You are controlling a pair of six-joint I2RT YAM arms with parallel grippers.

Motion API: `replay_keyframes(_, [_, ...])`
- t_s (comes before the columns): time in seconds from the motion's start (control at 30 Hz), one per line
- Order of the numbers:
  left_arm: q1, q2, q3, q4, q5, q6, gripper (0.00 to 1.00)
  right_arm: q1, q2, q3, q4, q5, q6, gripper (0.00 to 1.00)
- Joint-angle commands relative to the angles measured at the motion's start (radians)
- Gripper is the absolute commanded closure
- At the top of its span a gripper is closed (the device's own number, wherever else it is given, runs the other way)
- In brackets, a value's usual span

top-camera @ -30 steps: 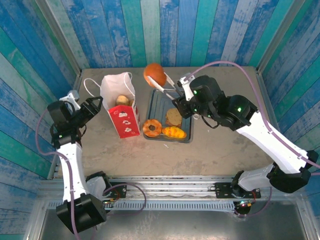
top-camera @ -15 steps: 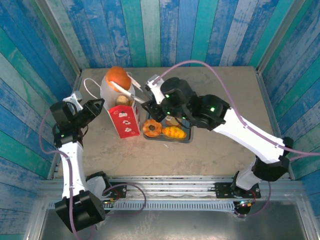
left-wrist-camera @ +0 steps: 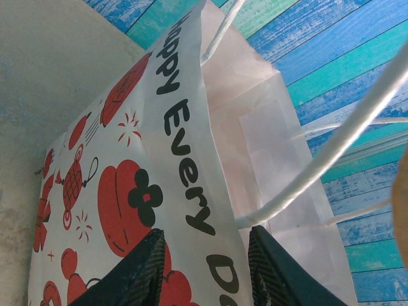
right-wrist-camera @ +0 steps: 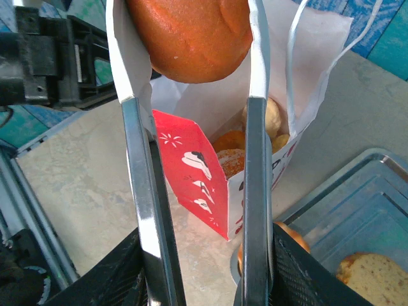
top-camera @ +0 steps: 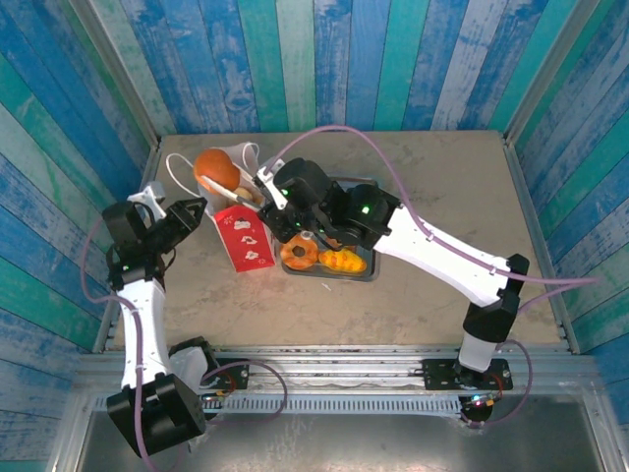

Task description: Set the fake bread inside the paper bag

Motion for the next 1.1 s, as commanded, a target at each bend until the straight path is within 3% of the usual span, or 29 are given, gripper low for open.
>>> replay_keyframes(0.0, [-0.005, -0.015, -0.019, 0.014, -0.007, 0.007, 0.64, 0.003, 0.031, 0.053, -0.009, 0.070, 0.009, 0.53])
replay_keyframes(0.33, [-0.006, -0.030, -0.013, -0.012, -0.023, 0.019, 0.64, -0.010, 0.089, 0.074, -0.097, 0.124, 0.005, 0.47])
replay_keyframes(0.8, [-0.005, -0.039, -0.002, -0.018, -0.019, 0.015, 0.64, -0.013, 0.101, 0.105, -0.122, 0.107, 0.000, 0.37])
replay_keyframes(1.07, [-0.005, -0.044, 0.019, -0.002, 0.015, -0.007, 0.54, -0.013, 0.045, 0.113, -0.111, 0.076, -0.014, 0.38])
